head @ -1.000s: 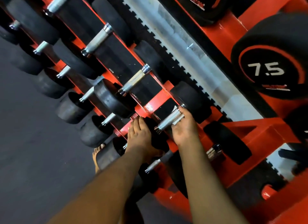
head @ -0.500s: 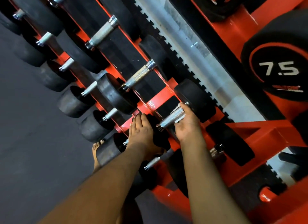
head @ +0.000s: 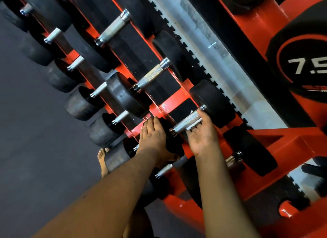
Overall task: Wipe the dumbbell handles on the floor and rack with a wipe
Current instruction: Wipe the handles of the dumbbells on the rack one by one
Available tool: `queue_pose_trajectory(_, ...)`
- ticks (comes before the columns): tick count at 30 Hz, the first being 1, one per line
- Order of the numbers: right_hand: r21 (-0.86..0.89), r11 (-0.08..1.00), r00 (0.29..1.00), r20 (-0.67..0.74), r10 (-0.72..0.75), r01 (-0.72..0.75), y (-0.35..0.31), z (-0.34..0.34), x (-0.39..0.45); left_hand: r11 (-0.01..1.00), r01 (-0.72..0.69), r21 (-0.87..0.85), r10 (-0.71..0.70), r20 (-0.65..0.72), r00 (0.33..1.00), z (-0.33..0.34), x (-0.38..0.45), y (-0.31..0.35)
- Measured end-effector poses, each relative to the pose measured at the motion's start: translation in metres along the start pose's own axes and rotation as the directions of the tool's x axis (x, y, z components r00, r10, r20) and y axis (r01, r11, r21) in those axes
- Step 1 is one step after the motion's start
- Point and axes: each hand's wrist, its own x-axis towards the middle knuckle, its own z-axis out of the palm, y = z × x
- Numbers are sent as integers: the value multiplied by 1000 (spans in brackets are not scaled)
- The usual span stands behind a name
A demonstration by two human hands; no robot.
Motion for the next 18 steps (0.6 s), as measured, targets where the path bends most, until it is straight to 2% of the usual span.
queue_pose_trajectory(14, -113, 993, 995, 91, 30, -20, 5, 10, -12, 1000, -1, 18, 2, -16, 1000, 1, -2, 0)
queue_pose_trajectory(18, -103, 994, 995, 100, 29, -18, 7, -10, -15, 1000, -2, 29, 2, -10, 1000, 1, 1, -2)
